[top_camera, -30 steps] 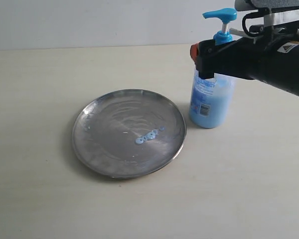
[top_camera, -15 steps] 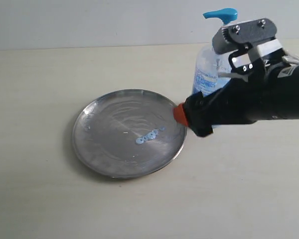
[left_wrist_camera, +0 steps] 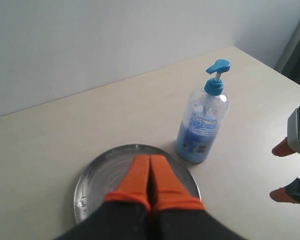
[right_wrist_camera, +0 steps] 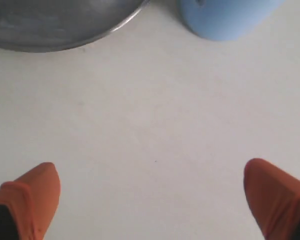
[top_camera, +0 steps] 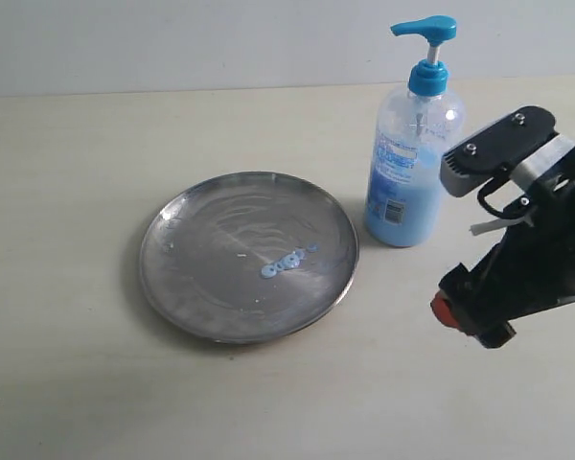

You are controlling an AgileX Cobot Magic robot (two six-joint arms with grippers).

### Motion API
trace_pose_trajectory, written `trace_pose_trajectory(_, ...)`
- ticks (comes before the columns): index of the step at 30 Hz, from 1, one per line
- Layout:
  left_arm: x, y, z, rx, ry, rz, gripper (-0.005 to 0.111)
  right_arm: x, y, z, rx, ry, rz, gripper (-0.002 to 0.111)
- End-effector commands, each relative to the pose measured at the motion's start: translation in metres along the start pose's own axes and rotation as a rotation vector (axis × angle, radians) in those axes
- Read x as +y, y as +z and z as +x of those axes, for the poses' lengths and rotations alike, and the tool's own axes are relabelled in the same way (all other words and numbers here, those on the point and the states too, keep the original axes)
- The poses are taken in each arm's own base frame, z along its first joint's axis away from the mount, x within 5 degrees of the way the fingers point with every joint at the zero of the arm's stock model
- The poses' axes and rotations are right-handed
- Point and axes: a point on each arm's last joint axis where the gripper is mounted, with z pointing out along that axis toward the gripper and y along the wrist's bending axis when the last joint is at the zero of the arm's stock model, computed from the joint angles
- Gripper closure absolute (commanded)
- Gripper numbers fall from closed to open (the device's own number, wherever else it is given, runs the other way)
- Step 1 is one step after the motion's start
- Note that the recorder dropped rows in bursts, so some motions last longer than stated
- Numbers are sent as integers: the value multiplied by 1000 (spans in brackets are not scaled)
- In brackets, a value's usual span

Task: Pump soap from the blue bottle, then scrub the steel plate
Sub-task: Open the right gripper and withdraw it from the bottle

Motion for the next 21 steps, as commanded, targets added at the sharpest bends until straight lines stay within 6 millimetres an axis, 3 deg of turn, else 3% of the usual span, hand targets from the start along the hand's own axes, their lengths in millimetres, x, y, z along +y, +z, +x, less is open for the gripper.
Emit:
trace_pose_trajectory(1, -3, -12, 4, 0, 20, 0, 106, -5, -26, 2, -97, 26, 57, 14)
trace_pose_trajectory(9, -12, -42, 5, -90, 47, 1, 106, -8, -83, 17, -355, 28, 94, 14)
trace_pose_trajectory(16, -15, -50, 10, -76, 55, 13, 106, -8, -112, 31, -494, 38, 104, 16)
trace_pose_trajectory(18, -16, -50, 11, -59, 55, 18, 106, -8, -120, 36, -530, 41, 107, 22)
trace_pose_trajectory(21, -17, -50, 14, -33, 53, 29, 106, -8, -132, 44, -591, 46, 112, 46)
